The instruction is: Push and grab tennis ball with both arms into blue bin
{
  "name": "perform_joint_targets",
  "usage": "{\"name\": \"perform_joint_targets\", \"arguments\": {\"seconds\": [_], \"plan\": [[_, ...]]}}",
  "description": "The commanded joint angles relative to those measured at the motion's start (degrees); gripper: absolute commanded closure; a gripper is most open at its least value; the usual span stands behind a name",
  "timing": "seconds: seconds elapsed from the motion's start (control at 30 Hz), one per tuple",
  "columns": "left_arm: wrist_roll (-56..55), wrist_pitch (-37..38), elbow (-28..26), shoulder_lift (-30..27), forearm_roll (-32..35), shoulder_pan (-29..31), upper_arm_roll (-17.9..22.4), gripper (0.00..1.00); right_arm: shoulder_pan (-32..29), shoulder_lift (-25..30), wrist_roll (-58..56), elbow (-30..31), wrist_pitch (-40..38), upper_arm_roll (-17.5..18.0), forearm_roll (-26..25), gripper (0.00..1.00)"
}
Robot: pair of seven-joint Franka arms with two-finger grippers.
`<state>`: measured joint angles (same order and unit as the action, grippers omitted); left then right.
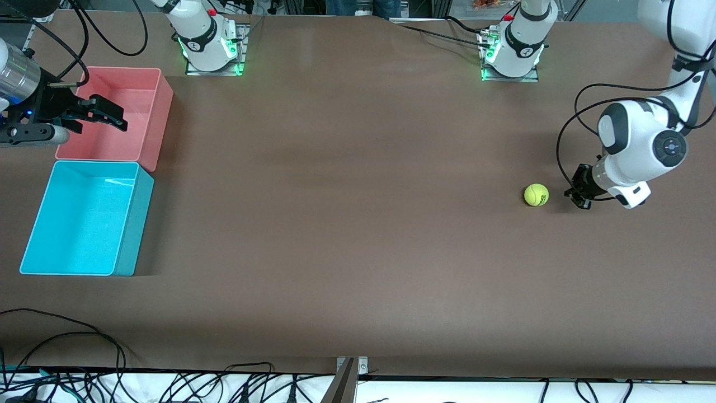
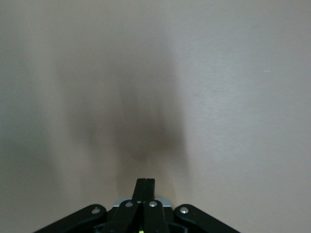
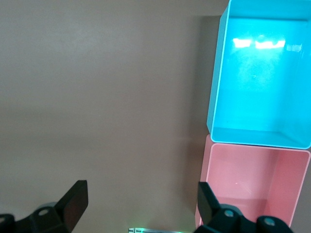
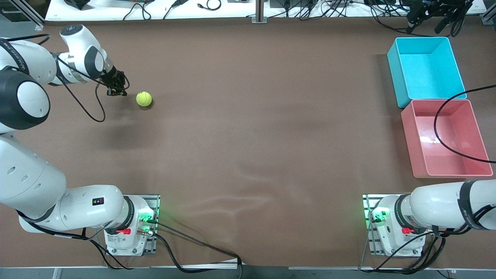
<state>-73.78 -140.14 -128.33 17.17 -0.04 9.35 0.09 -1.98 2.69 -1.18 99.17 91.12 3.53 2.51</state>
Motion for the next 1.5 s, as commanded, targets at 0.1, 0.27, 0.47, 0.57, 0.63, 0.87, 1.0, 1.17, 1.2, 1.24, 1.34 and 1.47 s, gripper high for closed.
{"name": "perform_joint_targets", "arguments": {"seconds": [0.1,0.27,0.47,0.57,0.63,0.87,1.0,1.17,1.2,1.24,1.34,1.47], "plan": [[-6.9,-5.4,-0.34,3.31,-0.58,0.23,-0.62,1.0,-0.22,-0.05,0.13,-1.0,-1.12,-0.02,1.09,0.0],[-8.56,-5.58,-0.17,3.49,-0.84,-0.04,-0.79,1.0,-0.22,-0.05,0.13,-1.17,-1.12,-0.02,1.01,0.0],[-9.8,-6.11,-0.26,3.93,-0.49,-0.39,-1.32,1.0,-0.13,-0.05,0.13,-1.17,-1.21,0.07,1.01,0.0],[-9.01,-6.02,-0.43,3.93,0.3,-0.13,-1.23,1.0,-0.04,-0.05,0.13,-1.26,-1.21,0.07,1.01,0.0],[-8.49,-6.02,-0.43,4.1,1.87,0.4,-1.06,1.0,-0.04,-0.05,0.13,-1.26,-1.21,0.16,1.01,0.0],[-7.87,-6.02,-0.08,4.37,14.0,7.78,-1.14,1.0,-0.04,-0.14,0.13,-1.26,-1.21,0.16,1.01,0.0],[-6.99,-6.11,0.27,4.37,18.31,10.86,-1.14,1.0,-0.04,-0.14,0.13,-1.26,-1.21,0.07,1.01,0.0],[-7.6,-6.11,0.18,4.37,19.46,10.95,-1.41,1.0,-0.13,-0.14,0.13,-1.26,-1.21,0.07,1.01,0.0],[-7.86,-6.11,-0.08,4.28,19.46,10.69,-1.5,1.0,-0.13,-0.14,0.13,-1.26,-1.21,0.07,1.09,0.0],[-8.39,-6.11,-0.43,4.36,19.46,10.51,-1.84,1.0,-0.13,-0.14,0.13,-1.26,-1.21,0.07,1.01,0.0],[-13.65,-6.11,-2.27,4.37,19.37,10.33,-5.09,1.0,-0.13,-0.14,0.13,-1.26,-1.21,0.07,1.01,0.0],[-27.16,-6.11,-4.47,4.01,19.37,10.33,-13.34,1.0,-0.13,-0.14,0.13,-1.26,-1.21,0.07,1.09,0.0]]}}
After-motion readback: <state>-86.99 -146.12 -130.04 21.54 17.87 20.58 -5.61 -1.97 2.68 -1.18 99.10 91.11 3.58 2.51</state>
